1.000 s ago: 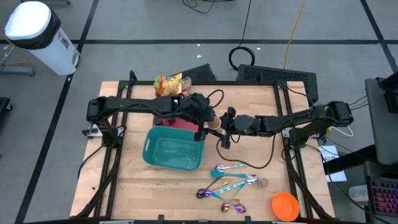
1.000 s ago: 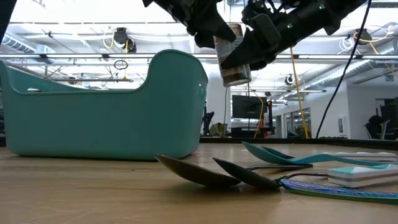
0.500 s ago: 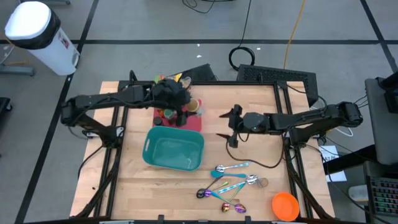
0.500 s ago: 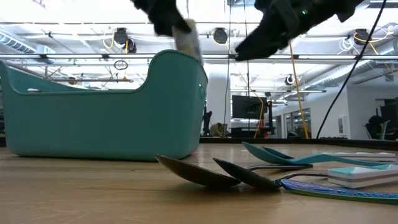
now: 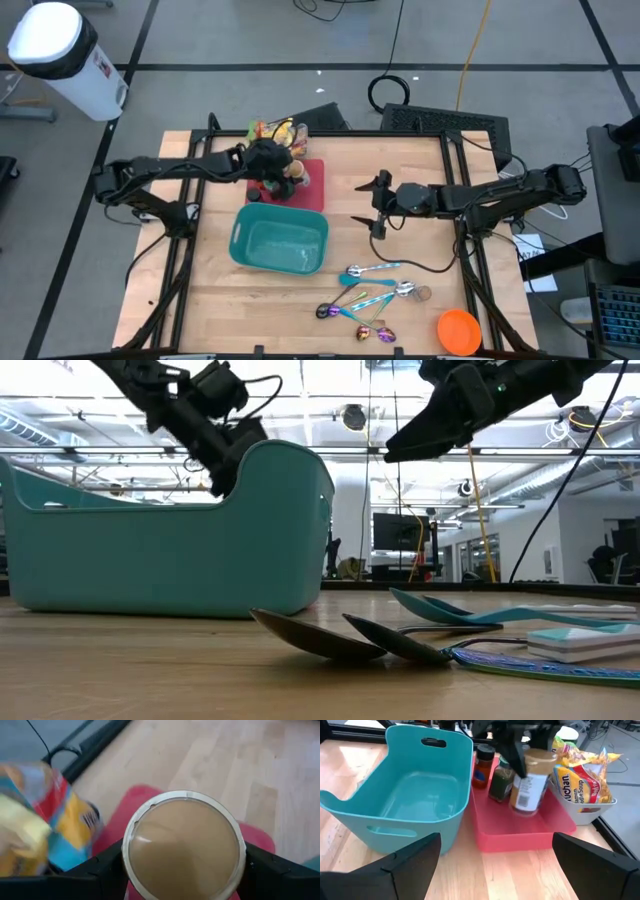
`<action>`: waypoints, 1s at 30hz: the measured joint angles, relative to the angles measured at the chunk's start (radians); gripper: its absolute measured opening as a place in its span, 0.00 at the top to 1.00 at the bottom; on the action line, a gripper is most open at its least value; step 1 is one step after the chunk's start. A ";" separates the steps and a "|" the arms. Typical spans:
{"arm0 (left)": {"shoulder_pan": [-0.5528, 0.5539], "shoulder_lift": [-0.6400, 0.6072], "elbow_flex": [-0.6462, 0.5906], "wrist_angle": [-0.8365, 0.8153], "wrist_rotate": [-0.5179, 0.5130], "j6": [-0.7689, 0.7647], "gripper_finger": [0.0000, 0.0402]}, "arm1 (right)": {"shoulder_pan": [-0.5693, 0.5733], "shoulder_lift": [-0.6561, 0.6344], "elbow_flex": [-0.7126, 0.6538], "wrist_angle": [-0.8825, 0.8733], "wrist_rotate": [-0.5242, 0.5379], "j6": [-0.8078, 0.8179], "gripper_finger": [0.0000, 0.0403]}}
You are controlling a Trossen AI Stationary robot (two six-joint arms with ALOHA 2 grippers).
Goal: Pick & Place Food Item
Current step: Put the gold seasoning bottle into the red bin, then put the brown seasoning bottle into the red bin
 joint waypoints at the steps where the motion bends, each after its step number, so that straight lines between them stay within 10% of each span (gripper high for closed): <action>1: 0.002 0.001 -0.015 0.013 0.003 -0.006 0.31 | 0.000 0.000 -0.001 0.002 0.000 0.000 0.06; 19: 0.037 0.016 -0.072 0.028 -0.110 -0.041 0.30 | -0.001 -0.001 0.000 0.007 0.000 0.003 0.06; 30: 0.035 0.065 -0.070 0.044 -0.125 -0.059 0.14 | -0.001 -0.001 0.000 0.007 0.000 0.003 0.06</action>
